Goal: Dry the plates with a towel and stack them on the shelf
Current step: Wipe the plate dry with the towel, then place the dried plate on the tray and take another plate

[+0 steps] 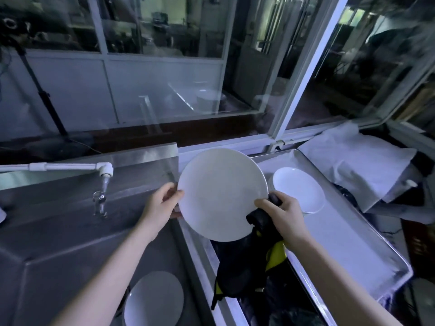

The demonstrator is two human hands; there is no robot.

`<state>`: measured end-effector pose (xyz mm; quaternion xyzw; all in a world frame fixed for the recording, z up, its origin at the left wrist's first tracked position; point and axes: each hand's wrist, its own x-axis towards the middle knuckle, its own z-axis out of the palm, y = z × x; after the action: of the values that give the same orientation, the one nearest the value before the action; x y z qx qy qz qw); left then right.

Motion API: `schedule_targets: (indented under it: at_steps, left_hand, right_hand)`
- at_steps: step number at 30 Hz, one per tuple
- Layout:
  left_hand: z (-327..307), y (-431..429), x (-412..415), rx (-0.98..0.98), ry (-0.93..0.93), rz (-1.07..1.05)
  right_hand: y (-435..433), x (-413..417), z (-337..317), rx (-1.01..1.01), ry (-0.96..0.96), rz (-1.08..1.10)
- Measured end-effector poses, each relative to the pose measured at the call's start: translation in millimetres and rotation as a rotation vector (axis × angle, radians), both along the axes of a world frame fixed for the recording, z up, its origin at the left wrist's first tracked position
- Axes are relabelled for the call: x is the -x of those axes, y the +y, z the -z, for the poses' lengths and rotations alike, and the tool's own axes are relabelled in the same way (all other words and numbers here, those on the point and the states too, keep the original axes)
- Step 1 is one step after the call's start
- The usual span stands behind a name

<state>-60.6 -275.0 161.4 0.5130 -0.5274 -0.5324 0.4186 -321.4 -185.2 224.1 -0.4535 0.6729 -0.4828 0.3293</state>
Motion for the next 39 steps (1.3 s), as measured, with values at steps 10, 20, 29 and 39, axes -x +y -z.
schedule_targets:
  at_steps: [10,20,29,39]
  left_hand:
    - [-19.9,-0.6,152.4,-0.069,0.101,-0.087]
    - [0.1,-14.3,300.4,-0.185,0.101,-0.099]
    - [37.2,-43.8,358.8,-0.287,0.015,-0.212]
    - [55.6,-62.8,382.5,-0.311,-0.071,-0.217]
  right_hand:
    - [26.4,133.4,-7.7,-0.028,-0.100,0.018]
    - [25.6,274.6,26.8,-0.108,0.060,0.036]
    - [-27.9,327.3,79.8,-0.202,0.094,0.157]
    - [-71.3,349.0,109.6,-0.240,-0.017,0.074]
